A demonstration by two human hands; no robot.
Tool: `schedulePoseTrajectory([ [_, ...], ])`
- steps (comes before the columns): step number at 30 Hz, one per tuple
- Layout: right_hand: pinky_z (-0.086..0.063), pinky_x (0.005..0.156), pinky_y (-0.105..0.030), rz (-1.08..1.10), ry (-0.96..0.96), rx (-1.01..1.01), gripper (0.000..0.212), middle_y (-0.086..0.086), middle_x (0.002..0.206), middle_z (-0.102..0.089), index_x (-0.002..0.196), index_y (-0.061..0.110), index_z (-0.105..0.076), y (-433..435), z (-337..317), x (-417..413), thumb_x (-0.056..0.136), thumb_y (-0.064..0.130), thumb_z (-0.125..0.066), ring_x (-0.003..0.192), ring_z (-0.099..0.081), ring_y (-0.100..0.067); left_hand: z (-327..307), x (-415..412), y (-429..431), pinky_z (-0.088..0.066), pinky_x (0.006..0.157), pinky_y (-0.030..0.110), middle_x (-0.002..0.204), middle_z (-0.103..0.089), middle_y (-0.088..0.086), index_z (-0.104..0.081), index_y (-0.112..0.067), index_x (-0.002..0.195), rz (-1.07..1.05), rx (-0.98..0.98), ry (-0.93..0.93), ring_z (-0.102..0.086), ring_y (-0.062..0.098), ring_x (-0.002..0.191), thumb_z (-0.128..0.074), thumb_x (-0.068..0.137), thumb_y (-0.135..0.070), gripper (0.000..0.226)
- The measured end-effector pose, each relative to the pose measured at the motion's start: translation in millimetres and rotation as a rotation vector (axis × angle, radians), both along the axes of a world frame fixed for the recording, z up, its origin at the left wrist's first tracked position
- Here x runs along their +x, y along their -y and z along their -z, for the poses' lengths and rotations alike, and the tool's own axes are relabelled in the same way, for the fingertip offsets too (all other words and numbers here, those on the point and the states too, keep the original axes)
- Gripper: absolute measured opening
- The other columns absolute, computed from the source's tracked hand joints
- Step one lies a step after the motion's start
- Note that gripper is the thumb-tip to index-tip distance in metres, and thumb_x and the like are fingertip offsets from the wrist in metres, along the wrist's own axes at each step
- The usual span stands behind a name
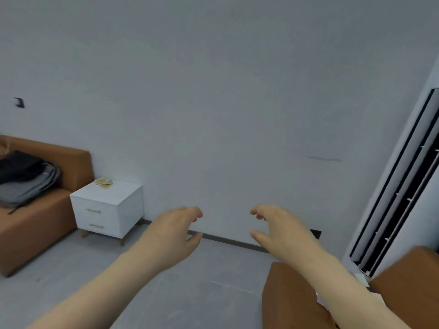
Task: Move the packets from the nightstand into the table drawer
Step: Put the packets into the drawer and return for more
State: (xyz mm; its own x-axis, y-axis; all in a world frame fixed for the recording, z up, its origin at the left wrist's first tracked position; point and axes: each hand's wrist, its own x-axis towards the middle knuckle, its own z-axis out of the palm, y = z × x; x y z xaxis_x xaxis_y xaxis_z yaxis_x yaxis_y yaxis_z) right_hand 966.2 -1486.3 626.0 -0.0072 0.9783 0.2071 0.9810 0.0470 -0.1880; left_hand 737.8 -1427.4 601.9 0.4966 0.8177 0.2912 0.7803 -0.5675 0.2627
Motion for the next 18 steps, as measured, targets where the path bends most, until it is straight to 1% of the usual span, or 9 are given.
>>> schedulePoseTrajectory([
  [4,-0.038,0.099,-0.026,-0.1,0.007,-0.018,0.046,0.008,0.134,-0.052,0.136,0.027,-0.043,-86.4,-2.2,13.4,0.092,0.036,-0.053,0.123,-0.047,-0.012,0.3,11.7,-61.3,-0.042,0.094,0.023,0.127,-0.054,-0.013,-0.043,-0.029,0.13,-0.091,-0.02,-0.013,-0.051,0.007,0.115,-0.049,0.093,-0.039,0.039],
  [8,-0.037,0.098,-0.024,-0.198,0.0,-0.008,0.045,0.009,0.134,-0.051,0.135,0.027,-0.044,-168.2,-1.7,6.1,0.092,0.036,-0.053,0.123,-0.047,-0.012,3.5,2.5,-123.2,-0.044,0.094,0.024,0.123,-0.055,-0.014,-0.045,-0.031,0.126,-0.191,-0.038,-0.006,-0.052,0.006,0.112,-0.05,0.091,-0.04,0.036],
  [10,-0.036,0.097,-0.024,-0.242,-0.011,-0.023,0.044,0.009,0.133,-0.051,0.135,0.027,-0.044,-206.1,3.2,-3.9,0.092,0.035,-0.053,0.122,-0.047,-0.011,8.8,-7.3,-151.6,-0.043,0.093,0.022,0.123,-0.056,-0.016,-0.047,-0.032,0.124,-0.234,-0.034,-0.013,-0.053,0.005,0.111,-0.051,0.091,-0.041,0.035],
  [14,-0.036,0.097,-0.023,-0.316,-0.003,-0.017,0.044,0.009,0.133,-0.051,0.135,0.027,-0.044,-287.7,12.7,-33.2,0.093,0.035,-0.053,0.122,-0.047,-0.01,14.7,-36.3,-217.1,-0.043,0.09,0.018,0.124,-0.055,-0.015,-0.046,-0.032,0.128,-0.304,-0.031,-0.026,-0.053,0.005,0.111,-0.052,0.092,-0.04,0.038],
  [18,-0.039,0.097,-0.024,-0.348,-0.005,-0.038,0.044,0.008,0.131,-0.053,0.134,0.027,-0.045,-372.0,21.6,-75.4,0.092,0.035,-0.053,0.121,-0.048,-0.01,22.3,-79.4,-294.1,-0.042,0.09,0.019,0.124,-0.055,-0.014,-0.046,-0.03,0.128,-0.354,-0.037,-0.015,-0.053,0.006,0.111,-0.052,0.092,-0.039,0.038],
])
